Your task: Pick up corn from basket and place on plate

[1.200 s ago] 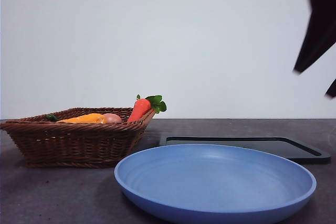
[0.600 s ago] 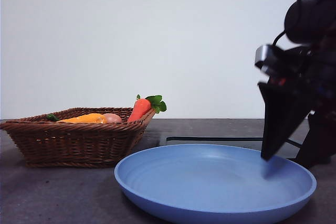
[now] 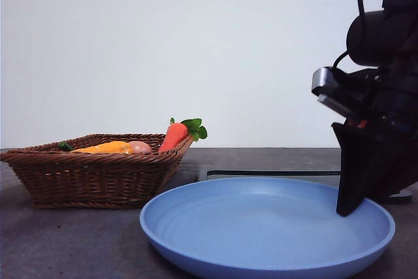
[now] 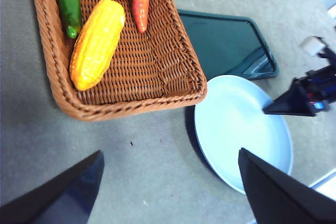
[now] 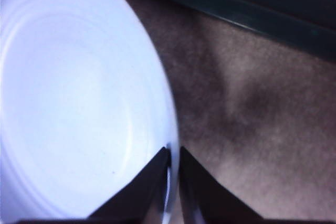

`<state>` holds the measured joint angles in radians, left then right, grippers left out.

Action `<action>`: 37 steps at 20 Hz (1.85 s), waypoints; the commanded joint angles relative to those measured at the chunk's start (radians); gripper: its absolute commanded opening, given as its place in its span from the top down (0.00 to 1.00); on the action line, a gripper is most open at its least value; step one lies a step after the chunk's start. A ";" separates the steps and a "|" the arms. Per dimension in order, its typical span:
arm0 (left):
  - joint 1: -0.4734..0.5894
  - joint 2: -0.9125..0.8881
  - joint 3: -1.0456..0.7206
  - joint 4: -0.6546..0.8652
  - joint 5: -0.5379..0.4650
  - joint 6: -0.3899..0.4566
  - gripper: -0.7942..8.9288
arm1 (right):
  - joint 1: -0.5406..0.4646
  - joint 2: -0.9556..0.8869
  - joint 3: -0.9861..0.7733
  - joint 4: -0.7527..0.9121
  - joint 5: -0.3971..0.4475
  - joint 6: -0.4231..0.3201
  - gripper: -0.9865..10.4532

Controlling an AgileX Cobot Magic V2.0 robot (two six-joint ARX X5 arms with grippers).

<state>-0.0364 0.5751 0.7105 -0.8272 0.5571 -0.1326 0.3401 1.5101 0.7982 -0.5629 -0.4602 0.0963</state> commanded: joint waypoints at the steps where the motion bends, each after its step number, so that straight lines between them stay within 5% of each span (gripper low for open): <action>1: -0.014 0.061 0.018 0.066 -0.013 0.019 0.49 | 0.005 -0.046 0.016 -0.014 -0.006 -0.003 0.91; 9: -0.193 0.430 0.134 0.255 -0.280 0.080 0.49 | 0.002 -0.311 0.028 -0.143 -0.014 0.010 0.91; 16: -0.303 0.853 0.389 0.274 -0.488 0.208 0.49 | 0.002 -0.464 0.029 -0.149 -0.014 0.064 0.91; 22: -0.328 1.149 0.577 0.267 -0.514 0.253 0.49 | 0.002 -0.507 0.029 -0.157 -0.011 0.076 0.91; 30: -0.336 1.293 0.594 0.301 -0.514 0.263 0.50 | 0.002 -0.506 0.029 -0.145 -0.010 0.075 0.91; 37: -0.350 1.305 0.598 0.309 -0.515 0.262 0.71 | 0.002 -0.506 0.029 -0.138 0.020 0.073 0.91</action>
<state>-0.3809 1.8652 1.2869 -0.5274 0.0467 0.1173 0.3393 0.9993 0.8040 -0.7139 -0.4370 0.1616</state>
